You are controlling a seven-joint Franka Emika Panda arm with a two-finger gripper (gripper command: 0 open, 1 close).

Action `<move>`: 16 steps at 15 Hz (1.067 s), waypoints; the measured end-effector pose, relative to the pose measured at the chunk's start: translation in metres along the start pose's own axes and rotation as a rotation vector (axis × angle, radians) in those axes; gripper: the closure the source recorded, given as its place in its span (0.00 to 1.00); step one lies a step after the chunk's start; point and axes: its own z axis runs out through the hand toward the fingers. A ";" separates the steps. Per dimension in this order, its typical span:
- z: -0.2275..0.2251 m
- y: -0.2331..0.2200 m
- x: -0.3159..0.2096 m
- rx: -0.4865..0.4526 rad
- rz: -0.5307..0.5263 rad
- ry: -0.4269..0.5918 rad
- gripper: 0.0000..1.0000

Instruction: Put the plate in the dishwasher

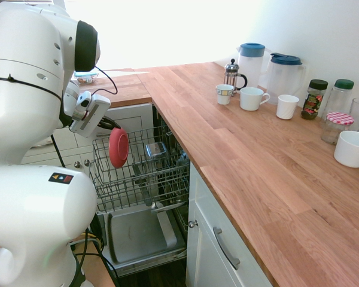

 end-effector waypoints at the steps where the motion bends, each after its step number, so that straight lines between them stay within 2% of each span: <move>1: 0.008 -0.003 -0.009 0.014 -0.013 -0.012 1.00; 4: 0.021 -0.005 -0.017 0.038 -0.034 -0.010 1.00; 5: 0.021 -0.005 -0.017 0.043 -0.034 -0.009 0.00; 16: 0.027 -0.003 -0.022 0.104 -0.062 -0.001 0.00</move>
